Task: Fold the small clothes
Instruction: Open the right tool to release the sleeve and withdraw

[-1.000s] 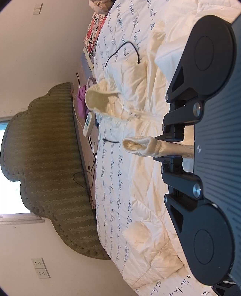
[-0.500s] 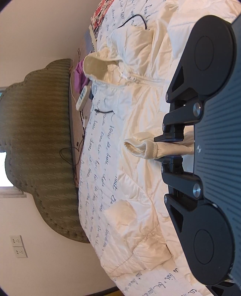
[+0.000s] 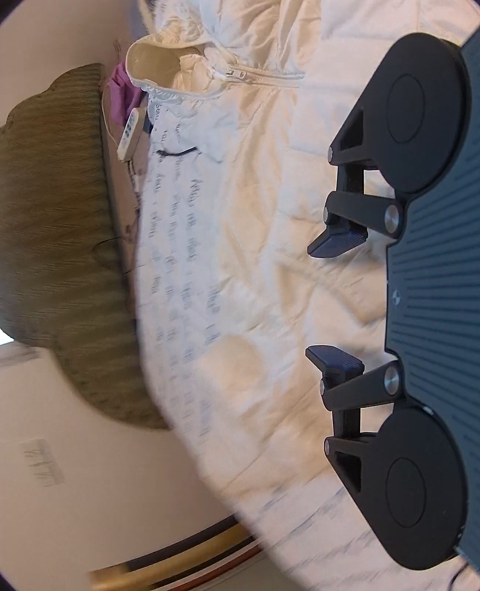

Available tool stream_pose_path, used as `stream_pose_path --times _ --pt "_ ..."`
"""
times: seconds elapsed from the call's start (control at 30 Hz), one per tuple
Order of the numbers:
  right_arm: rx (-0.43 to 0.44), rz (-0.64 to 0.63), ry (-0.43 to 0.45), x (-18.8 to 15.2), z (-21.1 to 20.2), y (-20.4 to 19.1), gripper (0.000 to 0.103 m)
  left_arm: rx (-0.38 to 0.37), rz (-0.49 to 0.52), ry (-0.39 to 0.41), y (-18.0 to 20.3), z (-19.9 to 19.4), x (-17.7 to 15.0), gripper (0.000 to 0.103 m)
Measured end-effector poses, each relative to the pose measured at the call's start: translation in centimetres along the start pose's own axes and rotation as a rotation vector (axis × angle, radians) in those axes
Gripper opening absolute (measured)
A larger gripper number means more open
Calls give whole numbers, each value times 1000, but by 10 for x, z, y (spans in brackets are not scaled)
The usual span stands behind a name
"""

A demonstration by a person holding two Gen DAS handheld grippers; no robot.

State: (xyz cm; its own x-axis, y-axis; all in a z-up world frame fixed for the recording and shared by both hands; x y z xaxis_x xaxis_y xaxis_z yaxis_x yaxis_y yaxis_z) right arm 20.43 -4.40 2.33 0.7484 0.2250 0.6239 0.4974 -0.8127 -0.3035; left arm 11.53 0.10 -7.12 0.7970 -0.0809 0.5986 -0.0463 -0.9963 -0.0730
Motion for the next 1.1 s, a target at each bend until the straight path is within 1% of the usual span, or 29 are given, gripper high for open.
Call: stream_pose_path --times 0.03,0.07,0.1,0.13,0.17,0.2,0.27,0.3,0.37,0.47,0.5,0.53,0.57,0.67,0.77,0.83,0.93,0.97,1.03,1.07,1.1 --pt "37 41 32 2 -9 5 58 0 0 0 0 0 0 103" --pt "54 85 53 3 -16 12 58 0 0 0 0 0 0 103" --pt "42 113 53 4 -20 17 58 0 0 0 0 0 0 103" --pt "6 130 36 2 -19 21 59 0 0 0 0 0 0 103" --pt "-27 136 9 0 -17 24 60 0 0 0 0 0 0 103" --pt "-43 136 -20 -4 -12 26 59 0 0 0 0 0 0 103" --pt "-31 143 -131 -13 7 30 60 0 0 1 0 0 0 103" --pt "-26 148 -166 -18 15 30 60 0 0 1 0 0 0 103" --pt "-29 118 -156 -24 16 22 61 -1 -1 0 0 0 0 103" --pt "32 124 -111 -23 5 17 61 -1 0 1 0 0 0 103" --pt "44 130 -98 -21 1 17 62 -1 -1 1 0 0 0 103" --pt "37 131 -92 -20 -2 18 62 -1 -1 1 0 0 0 103" --pt "17 128 -91 -19 -4 18 62 -1 -1 1 0 0 0 103" --pt "-86 99 -75 -20 -11 18 62 -1 -1 1 0 0 0 103" --pt "-188 46 -29 -29 -28 15 62 -2 -1 0 0 0 0 103" --pt "-301 6 -10 -38 -39 15 62 -1 -1 1 0 0 0 103" --pt "-471 -58 -25 -55 -44 18 63 -1 -1 1 0 0 0 103" --pt "-515 -78 -32 -61 -44 20 66 -1 0 1 0 0 0 103" --pt "-570 -94 -70 -72 -39 28 72 0 0 1 0 0 0 103" --pt "-569 -85 -98 -77 -36 32 73 0 0 1 0 0 0 103" --pt "-555 -61 -98 -80 -37 36 73 0 0 1 0 0 0 103"
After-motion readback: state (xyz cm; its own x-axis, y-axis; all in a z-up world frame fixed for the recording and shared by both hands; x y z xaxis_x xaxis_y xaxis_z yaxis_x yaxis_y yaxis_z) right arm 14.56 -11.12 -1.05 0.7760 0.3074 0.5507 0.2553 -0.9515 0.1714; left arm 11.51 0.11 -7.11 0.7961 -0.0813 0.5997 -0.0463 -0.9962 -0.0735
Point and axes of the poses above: each gripper's, at about its wrist camera, not at the fingertips, and z roughly the way its jaws point, y to its right, x to its top, the point moved 2 cm from there along z, roughly the way its jaws point, and after that the axes turned 14 degrees about -y, right-handed, at the moved point
